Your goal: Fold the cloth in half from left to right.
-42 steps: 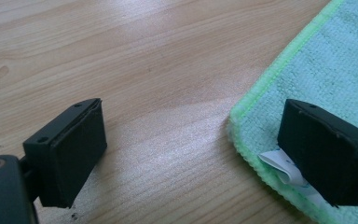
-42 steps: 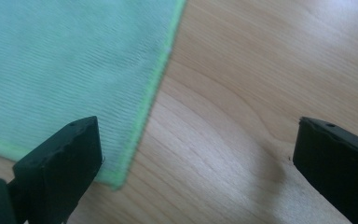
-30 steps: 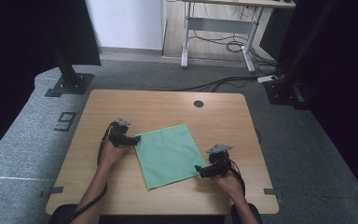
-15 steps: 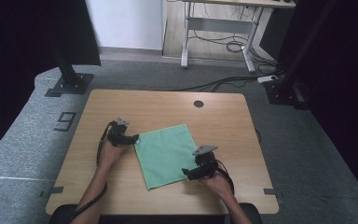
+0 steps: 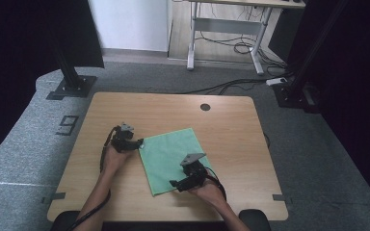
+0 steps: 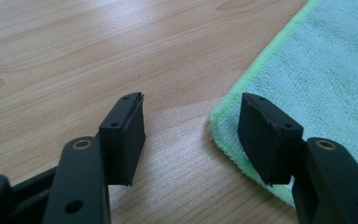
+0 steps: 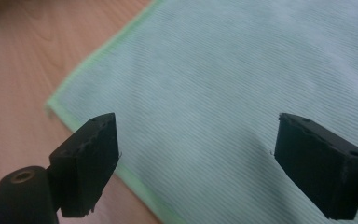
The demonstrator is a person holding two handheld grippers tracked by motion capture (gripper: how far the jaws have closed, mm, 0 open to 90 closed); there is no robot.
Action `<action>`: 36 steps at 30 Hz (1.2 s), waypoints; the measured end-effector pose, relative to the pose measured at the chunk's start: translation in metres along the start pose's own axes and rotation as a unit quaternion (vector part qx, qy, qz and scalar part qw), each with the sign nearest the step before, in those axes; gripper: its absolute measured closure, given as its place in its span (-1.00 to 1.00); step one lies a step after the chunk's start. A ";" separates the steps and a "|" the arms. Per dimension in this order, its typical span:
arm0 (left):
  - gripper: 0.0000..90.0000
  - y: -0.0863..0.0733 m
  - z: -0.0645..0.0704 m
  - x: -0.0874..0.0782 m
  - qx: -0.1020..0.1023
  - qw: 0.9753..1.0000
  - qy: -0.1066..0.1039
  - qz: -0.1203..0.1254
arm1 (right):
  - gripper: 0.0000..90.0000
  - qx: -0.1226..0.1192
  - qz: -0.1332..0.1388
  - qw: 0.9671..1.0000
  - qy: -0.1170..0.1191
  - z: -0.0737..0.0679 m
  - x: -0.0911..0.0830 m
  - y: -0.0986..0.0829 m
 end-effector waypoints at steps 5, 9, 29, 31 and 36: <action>-0.06 0.000 0.001 0.000 -0.002 1.000 0.001 0.001 | -0.59 -0.019 -0.005 1.000 0.025 -0.019 0.010 0.007; -0.03 0.000 0.001 0.000 -0.002 1.000 0.000 0.002 | -0.46 -0.035 -0.010 0.998 0.045 -0.032 0.017 0.013; 0.47 -0.001 0.008 -0.002 0.012 1.000 -0.019 0.007 | 0.54 -0.120 -0.050 0.991 0.034 -0.074 0.042 0.025; 0.61 -0.001 0.010 -0.002 0.013 1.000 -0.024 0.007 | 0.68 -0.118 -0.049 0.991 0.029 -0.073 0.041 0.024; 0.95 -0.001 0.016 -0.002 0.028 0.999 -0.025 0.005 | 0.88 -0.107 -0.044 0.993 0.026 -0.069 0.040 0.023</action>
Point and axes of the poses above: each handheld gripper's, and its own axes: x roughly forward along the jaws, y roughly out of its top, z roughly to its right, the point moved 2 cm from there along x, roughly forward along the jaws, and after that the axes turned 2 degrees about -z, right-handed, at the moved point
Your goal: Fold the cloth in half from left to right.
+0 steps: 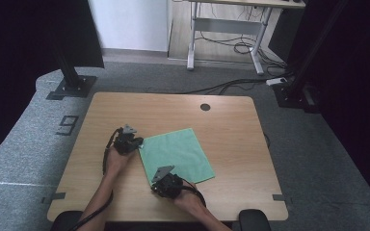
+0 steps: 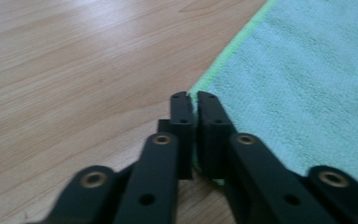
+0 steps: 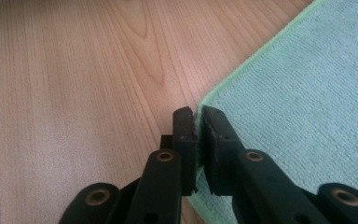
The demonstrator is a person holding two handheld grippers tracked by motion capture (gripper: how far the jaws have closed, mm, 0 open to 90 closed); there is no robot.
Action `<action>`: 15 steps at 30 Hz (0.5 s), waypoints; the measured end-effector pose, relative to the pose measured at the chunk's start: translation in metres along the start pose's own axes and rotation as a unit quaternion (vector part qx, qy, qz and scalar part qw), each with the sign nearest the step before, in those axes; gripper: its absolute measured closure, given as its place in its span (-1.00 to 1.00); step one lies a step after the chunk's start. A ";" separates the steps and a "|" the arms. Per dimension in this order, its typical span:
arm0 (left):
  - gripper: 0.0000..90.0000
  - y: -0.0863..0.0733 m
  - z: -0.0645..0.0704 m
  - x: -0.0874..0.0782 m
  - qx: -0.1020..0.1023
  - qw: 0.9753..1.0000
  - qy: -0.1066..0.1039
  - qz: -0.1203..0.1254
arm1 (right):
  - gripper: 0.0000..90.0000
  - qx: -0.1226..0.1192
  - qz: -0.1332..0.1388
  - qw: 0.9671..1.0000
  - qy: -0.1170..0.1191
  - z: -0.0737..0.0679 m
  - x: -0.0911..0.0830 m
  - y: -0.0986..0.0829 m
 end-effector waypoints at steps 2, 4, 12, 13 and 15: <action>0.97 0.001 0.001 0.000 0.007 1.000 0.006 -0.005 | 0.89 0.005 0.002 1.000 0.004 0.001 -0.001 0.000; 0.97 0.003 0.001 -0.002 0.007 1.000 0.008 -0.009 | 0.89 0.008 0.006 1.000 0.006 0.002 -0.003 0.001; 0.97 0.015 -0.004 -0.015 -0.014 1.000 0.010 0.013 | 0.89 0.011 0.028 0.999 0.013 0.005 -0.019 0.007; 0.97 0.017 -0.003 -0.016 -0.015 1.000 0.008 0.015 | 0.89 0.011 0.031 0.999 0.012 0.006 -0.021 0.007; 0.97 0.021 -0.002 -0.018 -0.011 1.000 0.008 0.016 | 0.89 0.012 0.037 0.999 0.010 0.008 -0.027 0.008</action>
Point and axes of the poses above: each handheld gripper's, and its own axes: x roughly forward along the jaws, y roughly out of its top, z roughly to its right, the point moved 2 cm from there along x, roughly forward along the jaws, and after that the axes turned 2 degrees about -z, right-handed, at the moved point
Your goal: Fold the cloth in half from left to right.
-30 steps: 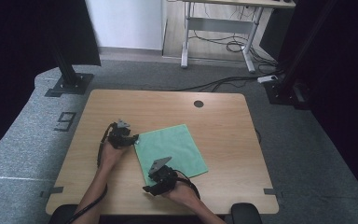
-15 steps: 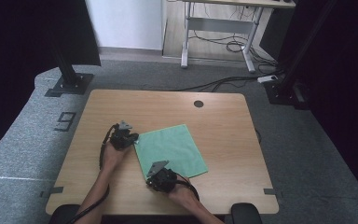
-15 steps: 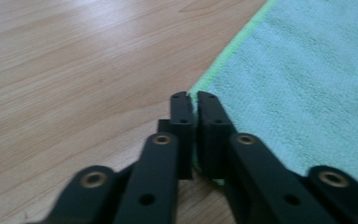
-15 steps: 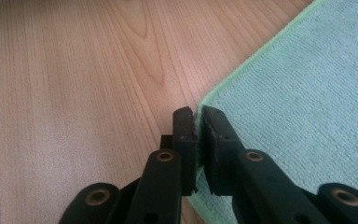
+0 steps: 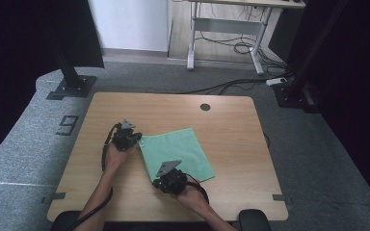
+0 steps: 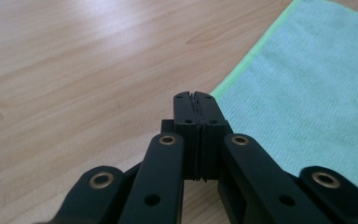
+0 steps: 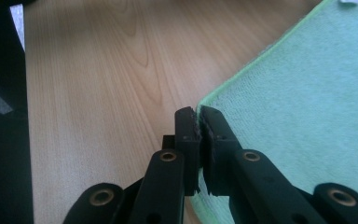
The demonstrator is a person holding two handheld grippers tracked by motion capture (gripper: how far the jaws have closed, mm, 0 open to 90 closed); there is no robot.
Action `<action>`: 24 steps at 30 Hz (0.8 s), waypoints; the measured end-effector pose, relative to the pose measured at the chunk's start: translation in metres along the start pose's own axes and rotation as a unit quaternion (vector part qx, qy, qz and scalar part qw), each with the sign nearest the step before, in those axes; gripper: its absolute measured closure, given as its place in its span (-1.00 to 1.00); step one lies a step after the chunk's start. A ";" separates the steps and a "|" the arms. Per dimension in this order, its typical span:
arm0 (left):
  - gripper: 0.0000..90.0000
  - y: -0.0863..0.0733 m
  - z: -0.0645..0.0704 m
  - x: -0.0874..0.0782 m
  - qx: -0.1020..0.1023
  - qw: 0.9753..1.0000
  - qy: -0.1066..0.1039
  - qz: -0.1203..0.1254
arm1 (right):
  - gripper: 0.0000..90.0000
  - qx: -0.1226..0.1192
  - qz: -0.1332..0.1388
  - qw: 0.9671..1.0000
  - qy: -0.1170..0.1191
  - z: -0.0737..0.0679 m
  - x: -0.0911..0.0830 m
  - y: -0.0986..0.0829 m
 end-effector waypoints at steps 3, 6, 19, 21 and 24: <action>0.97 0.009 0.003 -0.001 0.001 1.000 -0.002 0.007 | 0.89 0.003 0.007 1.000 -0.006 0.003 -0.008 0.001; 0.97 0.018 0.008 0.000 0.007 1.000 -0.003 0.010 | 0.89 0.007 0.013 1.000 -0.013 0.007 -0.018 -0.001; 0.97 0.050 0.040 0.022 0.032 0.999 -0.014 0.018 | 0.89 0.045 0.021 0.998 -0.049 0.029 -0.048 -0.031; 0.97 0.053 0.045 0.027 0.037 0.999 -0.014 0.018 | 0.89 0.053 0.021 0.997 -0.054 0.032 -0.051 -0.037; 0.97 0.058 0.051 0.033 0.044 0.999 -0.019 0.017 | 0.89 0.059 0.020 0.996 -0.059 0.037 -0.056 -0.044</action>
Point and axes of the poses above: each handheld gripper's, and its own axes: x roughly forward along the jaws, y roughly out of its top, z roughly to its right, the point moved 2 cm from there along x, roughly forward along the jaws, and after that the axes turned 2 degrees about -z, right-handed, at the moved point
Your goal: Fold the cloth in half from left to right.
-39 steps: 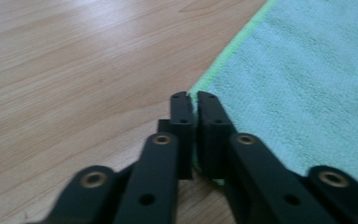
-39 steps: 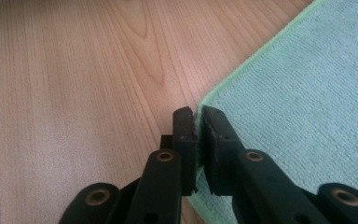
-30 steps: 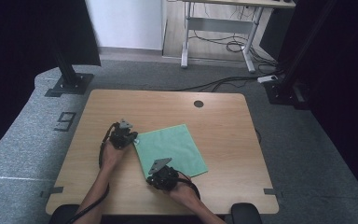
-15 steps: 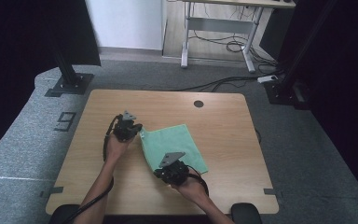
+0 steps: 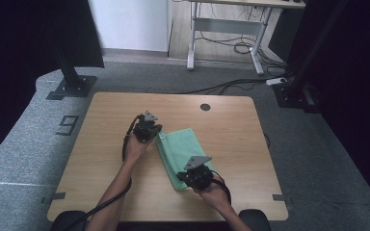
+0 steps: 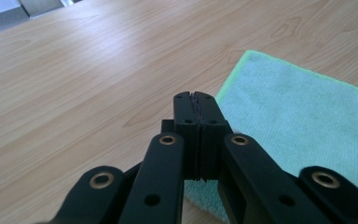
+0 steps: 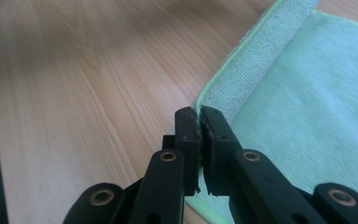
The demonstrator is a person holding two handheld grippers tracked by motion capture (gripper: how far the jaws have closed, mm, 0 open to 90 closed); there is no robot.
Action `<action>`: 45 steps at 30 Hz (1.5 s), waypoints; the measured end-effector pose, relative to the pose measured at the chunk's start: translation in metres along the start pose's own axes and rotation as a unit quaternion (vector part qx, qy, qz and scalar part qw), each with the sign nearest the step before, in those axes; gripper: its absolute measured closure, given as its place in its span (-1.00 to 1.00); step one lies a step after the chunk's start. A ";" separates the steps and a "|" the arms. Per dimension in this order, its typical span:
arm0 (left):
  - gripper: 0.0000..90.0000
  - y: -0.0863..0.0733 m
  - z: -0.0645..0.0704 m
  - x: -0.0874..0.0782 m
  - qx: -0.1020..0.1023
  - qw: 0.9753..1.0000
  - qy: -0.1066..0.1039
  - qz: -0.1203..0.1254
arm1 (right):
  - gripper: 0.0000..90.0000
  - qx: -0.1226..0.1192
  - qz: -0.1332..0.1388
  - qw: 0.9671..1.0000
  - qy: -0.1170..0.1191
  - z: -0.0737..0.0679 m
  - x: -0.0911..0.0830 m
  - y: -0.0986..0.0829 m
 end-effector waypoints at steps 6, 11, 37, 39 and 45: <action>0.97 0.010 0.009 0.008 0.011 1.000 -0.004 -0.002 | 0.89 0.015 0.001 1.000 -0.012 0.010 -0.008 -0.011; 0.97 0.019 0.015 0.014 0.016 1.000 -0.011 0.003 | 0.89 0.027 0.007 0.999 -0.021 0.018 -0.018 -0.016; 0.97 0.041 0.044 0.051 0.042 0.999 -0.016 -0.017 | 0.89 0.083 0.008 0.995 -0.055 0.054 -0.045 -0.046; 0.97 0.040 0.046 0.055 0.043 0.999 -0.015 -0.019 | 0.88 0.088 0.004 0.995 -0.055 0.057 -0.044 -0.050; 0.96 0.036 0.047 0.063 0.038 0.999 -0.012 -0.028 | 0.88 0.096 -0.006 0.994 -0.056 0.062 -0.040 -0.057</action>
Point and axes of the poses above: each handheld gripper's, and its own axes: x roughly forward along the jaws, y roughly out of its top, z roughly to its right, the point moved 2 cm from there along x, roughly forward along the jaws, and after that the axes turned 2 degrees about -z, right-handed, at the moved point
